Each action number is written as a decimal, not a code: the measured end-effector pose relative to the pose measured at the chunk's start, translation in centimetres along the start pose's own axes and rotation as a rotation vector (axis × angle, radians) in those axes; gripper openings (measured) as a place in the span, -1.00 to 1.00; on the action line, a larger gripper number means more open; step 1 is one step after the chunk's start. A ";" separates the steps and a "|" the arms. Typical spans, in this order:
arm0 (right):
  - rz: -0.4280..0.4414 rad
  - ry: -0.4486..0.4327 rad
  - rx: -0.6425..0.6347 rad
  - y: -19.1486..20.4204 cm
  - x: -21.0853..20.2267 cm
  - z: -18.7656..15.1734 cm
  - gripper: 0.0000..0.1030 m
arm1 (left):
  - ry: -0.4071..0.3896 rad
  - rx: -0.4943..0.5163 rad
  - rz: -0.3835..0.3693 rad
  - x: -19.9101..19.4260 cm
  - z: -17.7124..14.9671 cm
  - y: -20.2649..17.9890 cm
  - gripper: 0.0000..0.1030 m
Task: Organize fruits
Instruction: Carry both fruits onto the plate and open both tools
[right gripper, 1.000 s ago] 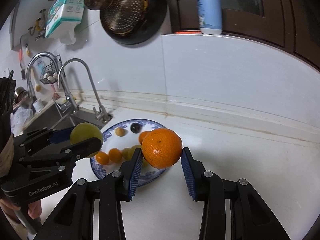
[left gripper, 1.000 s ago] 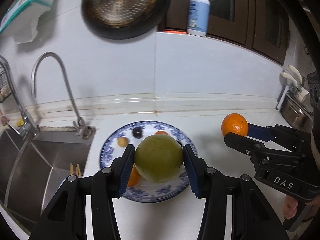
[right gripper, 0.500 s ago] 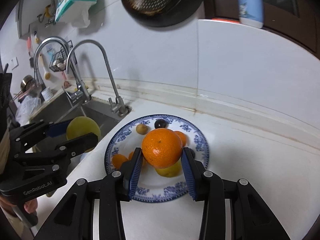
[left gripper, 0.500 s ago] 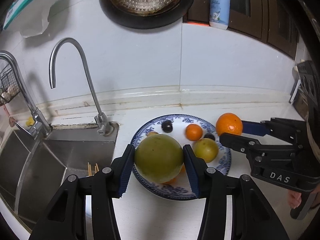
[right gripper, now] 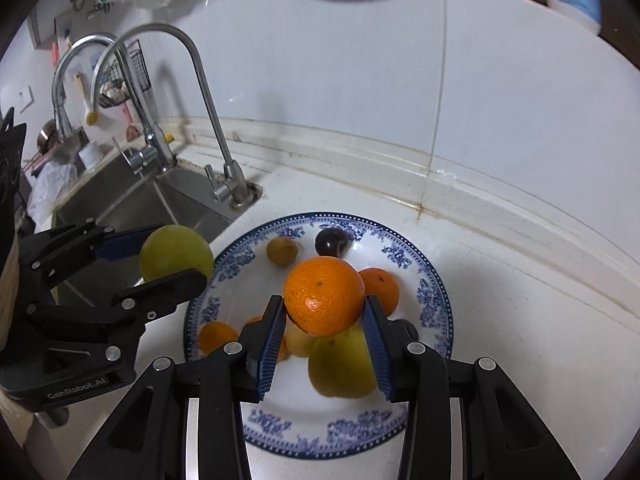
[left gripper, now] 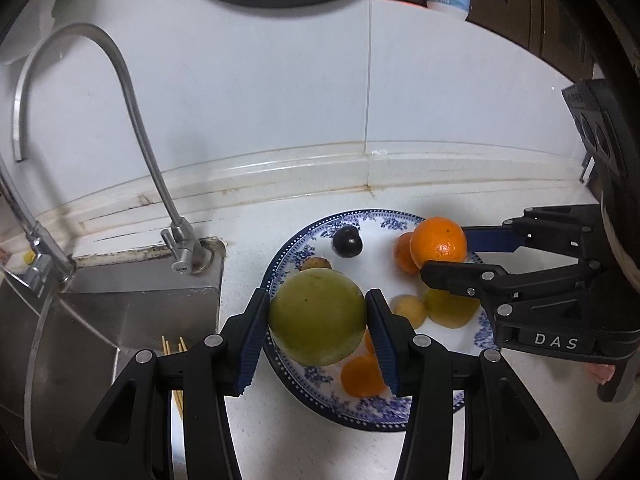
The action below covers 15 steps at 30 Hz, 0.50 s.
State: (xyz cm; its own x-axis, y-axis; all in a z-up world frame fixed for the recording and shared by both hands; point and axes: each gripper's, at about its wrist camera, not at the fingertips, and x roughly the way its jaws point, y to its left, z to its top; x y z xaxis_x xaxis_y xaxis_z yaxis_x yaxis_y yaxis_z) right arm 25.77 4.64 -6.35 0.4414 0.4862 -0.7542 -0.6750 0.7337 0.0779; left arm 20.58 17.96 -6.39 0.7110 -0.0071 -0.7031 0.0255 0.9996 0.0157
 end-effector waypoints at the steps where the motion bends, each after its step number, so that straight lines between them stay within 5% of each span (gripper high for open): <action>1: -0.001 0.005 -0.002 0.0 0.2 0.0 -0.21 | 0.006 -0.001 -0.003 0.4 0.0 0.1 -0.07; 15: 0.010 0.061 0.022 -0.9 3.0 1.0 -0.21 | 0.068 -0.019 -0.020 3.1 0.0 0.8 -0.06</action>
State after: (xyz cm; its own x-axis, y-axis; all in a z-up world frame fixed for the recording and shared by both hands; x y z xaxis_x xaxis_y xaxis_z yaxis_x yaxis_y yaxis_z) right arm 28.27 5.86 -8.04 0.3972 0.4643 -0.7916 -0.6661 0.7392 0.0993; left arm 22.83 18.76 -8.55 0.6612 -0.0257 -0.7497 0.0250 0.9996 -0.0121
